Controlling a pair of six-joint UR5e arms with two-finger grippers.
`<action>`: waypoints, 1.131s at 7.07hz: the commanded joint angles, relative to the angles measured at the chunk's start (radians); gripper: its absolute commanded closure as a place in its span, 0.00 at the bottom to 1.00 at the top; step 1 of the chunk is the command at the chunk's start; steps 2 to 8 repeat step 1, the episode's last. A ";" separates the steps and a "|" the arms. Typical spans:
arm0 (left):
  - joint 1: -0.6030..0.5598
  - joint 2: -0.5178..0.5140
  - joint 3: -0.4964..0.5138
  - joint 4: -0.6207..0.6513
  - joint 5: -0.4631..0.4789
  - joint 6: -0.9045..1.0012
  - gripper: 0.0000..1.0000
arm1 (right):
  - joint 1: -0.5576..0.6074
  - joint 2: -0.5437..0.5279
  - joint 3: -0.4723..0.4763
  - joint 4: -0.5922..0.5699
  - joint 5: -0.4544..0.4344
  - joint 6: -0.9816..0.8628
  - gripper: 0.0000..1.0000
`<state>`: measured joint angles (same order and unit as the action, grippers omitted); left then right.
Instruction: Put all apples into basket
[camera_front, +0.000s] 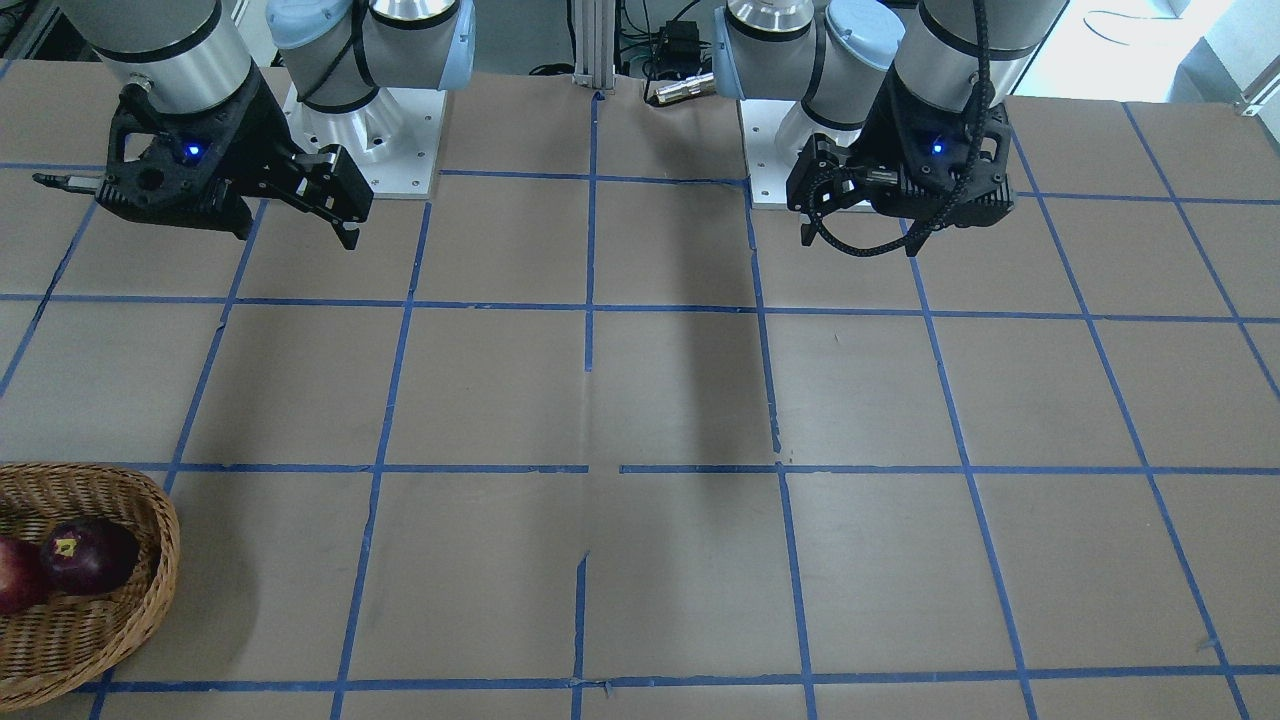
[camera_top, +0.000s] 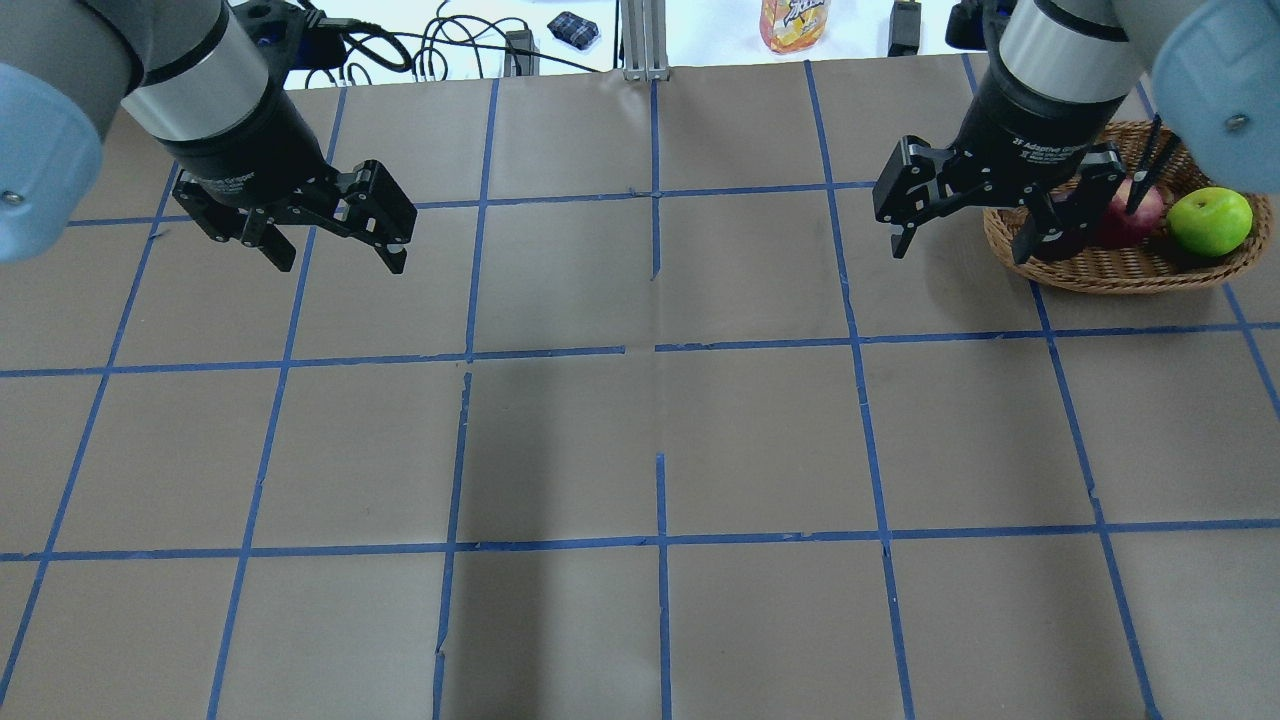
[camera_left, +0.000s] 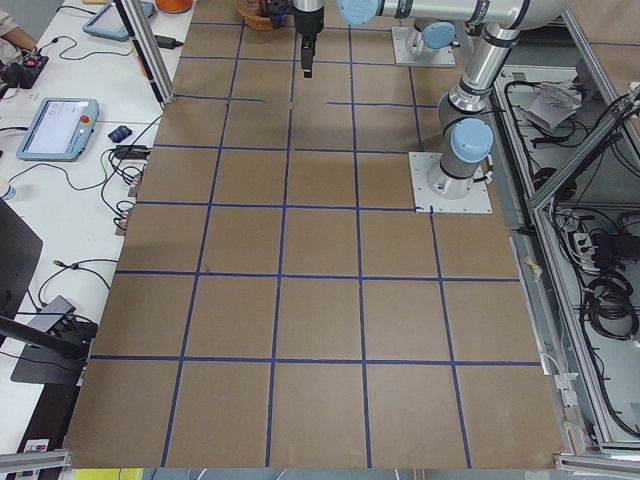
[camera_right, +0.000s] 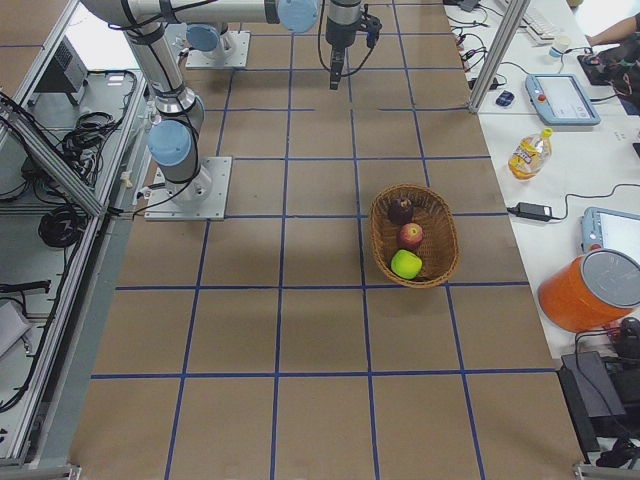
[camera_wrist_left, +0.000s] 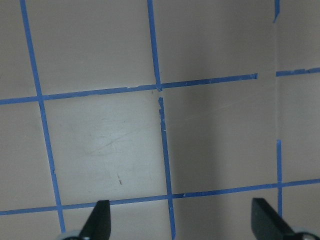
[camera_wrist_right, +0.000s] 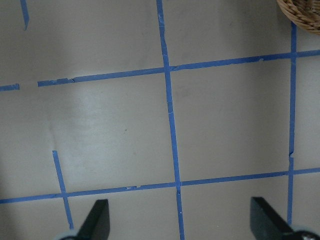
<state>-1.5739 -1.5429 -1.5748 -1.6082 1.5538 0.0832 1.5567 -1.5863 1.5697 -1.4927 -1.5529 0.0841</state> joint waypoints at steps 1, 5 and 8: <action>0.000 0.001 -0.001 0.001 0.000 0.001 0.00 | 0.002 -0.001 -0.007 0.000 -0.003 0.000 0.00; 0.000 0.001 -0.001 0.001 0.000 0.001 0.00 | 0.002 -0.001 -0.007 0.000 -0.003 0.000 0.00; 0.000 0.001 -0.001 0.001 0.000 0.001 0.00 | 0.002 -0.001 -0.007 0.000 -0.003 0.000 0.00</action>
